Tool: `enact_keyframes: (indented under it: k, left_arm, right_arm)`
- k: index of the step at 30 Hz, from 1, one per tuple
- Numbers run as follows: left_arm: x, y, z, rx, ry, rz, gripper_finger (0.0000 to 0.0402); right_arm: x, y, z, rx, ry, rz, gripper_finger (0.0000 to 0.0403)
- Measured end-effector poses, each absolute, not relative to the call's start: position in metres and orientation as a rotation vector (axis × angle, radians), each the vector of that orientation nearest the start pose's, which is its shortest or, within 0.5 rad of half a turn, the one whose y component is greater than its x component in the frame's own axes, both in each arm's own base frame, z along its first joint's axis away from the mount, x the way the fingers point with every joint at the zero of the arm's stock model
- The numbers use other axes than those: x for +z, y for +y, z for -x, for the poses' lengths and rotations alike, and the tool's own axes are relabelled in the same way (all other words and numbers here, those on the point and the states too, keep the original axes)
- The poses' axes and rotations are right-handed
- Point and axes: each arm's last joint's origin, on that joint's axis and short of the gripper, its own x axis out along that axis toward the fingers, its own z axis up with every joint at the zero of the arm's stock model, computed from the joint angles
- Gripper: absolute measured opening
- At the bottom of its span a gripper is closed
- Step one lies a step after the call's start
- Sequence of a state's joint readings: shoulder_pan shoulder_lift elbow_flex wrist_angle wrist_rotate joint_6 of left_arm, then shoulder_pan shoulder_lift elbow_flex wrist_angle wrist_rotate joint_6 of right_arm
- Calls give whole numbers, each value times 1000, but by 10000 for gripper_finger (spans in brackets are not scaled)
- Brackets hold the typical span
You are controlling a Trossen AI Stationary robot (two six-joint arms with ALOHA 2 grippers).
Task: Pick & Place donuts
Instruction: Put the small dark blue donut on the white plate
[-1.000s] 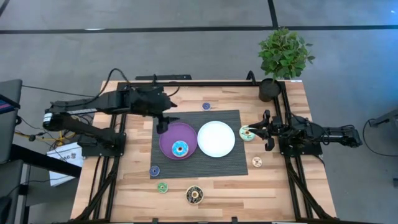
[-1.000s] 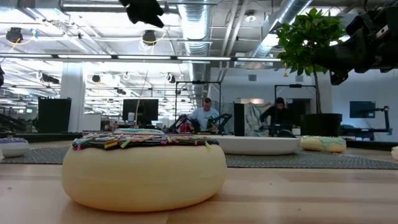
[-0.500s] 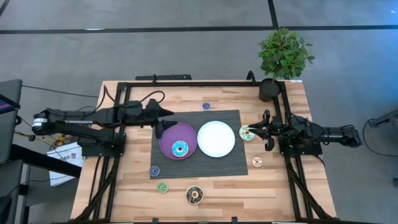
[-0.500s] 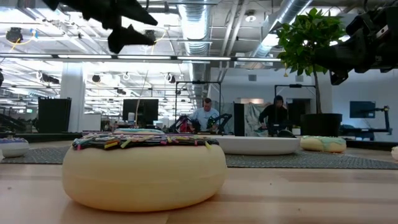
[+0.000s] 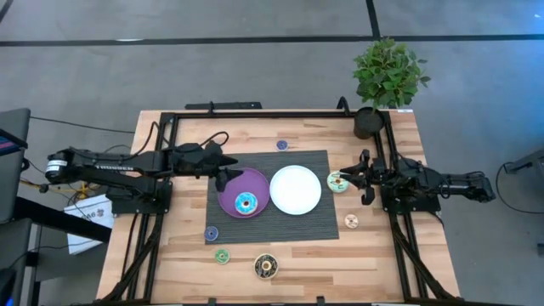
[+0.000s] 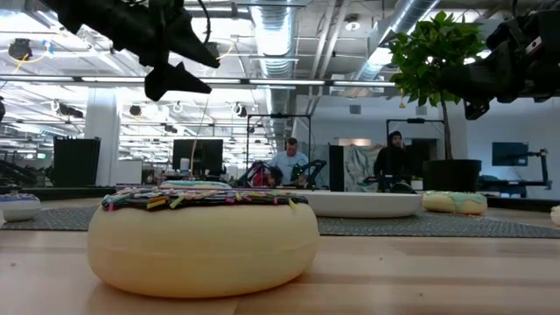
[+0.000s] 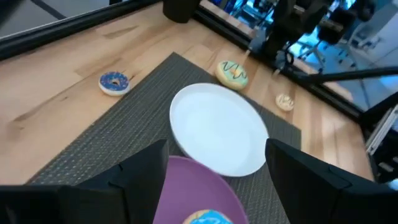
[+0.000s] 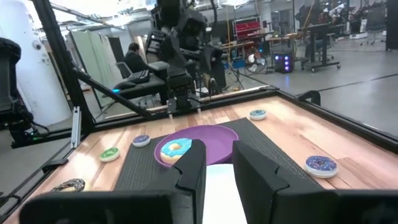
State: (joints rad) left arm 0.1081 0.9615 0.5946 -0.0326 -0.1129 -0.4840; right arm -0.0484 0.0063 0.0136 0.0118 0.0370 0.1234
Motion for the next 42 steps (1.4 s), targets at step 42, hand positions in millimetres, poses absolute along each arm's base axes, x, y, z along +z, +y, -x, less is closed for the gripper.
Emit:
enact_keyframes:
  k: [42]
  left_arm:
    - [251, 45, -190, 223, 419, 210, 263]
  right_arm:
    - [277, -189, -340, -744, 818, -528, 60]
